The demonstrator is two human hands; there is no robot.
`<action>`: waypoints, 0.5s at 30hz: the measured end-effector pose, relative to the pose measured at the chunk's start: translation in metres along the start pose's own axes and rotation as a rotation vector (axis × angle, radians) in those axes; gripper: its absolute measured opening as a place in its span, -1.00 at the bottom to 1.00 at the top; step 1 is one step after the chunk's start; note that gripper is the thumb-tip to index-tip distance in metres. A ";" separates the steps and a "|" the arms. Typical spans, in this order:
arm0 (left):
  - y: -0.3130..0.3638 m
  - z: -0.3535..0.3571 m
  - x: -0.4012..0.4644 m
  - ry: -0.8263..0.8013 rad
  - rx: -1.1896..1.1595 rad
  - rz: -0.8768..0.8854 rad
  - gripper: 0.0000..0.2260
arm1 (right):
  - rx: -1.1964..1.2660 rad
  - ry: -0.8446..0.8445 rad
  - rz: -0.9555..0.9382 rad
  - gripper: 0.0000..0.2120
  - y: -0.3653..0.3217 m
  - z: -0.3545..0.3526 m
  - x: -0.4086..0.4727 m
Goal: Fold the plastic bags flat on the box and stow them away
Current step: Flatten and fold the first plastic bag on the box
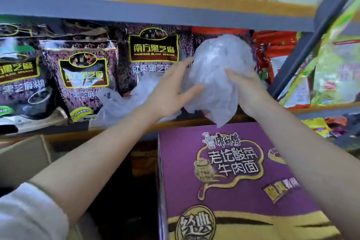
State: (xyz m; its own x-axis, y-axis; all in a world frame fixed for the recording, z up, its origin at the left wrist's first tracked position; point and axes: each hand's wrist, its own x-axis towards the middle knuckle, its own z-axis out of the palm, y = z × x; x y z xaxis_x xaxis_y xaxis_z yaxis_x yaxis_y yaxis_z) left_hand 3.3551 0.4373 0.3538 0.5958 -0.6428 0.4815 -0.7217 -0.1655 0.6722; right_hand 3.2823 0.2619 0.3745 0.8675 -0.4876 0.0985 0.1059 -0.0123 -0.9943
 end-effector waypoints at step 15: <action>0.091 0.096 -0.067 0.078 -0.709 -0.334 -0.89 | -0.161 -0.115 0.196 -0.94 0.014 -0.124 -0.078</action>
State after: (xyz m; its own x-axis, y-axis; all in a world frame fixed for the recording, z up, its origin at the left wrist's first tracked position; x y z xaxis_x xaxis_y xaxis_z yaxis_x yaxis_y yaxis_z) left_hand 3.2157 0.3937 0.3290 0.7834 -0.5844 0.2114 -0.1191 0.1926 0.9740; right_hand 3.1555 0.1915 0.3482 0.9143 -0.3920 -0.1018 -0.1401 -0.0703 -0.9876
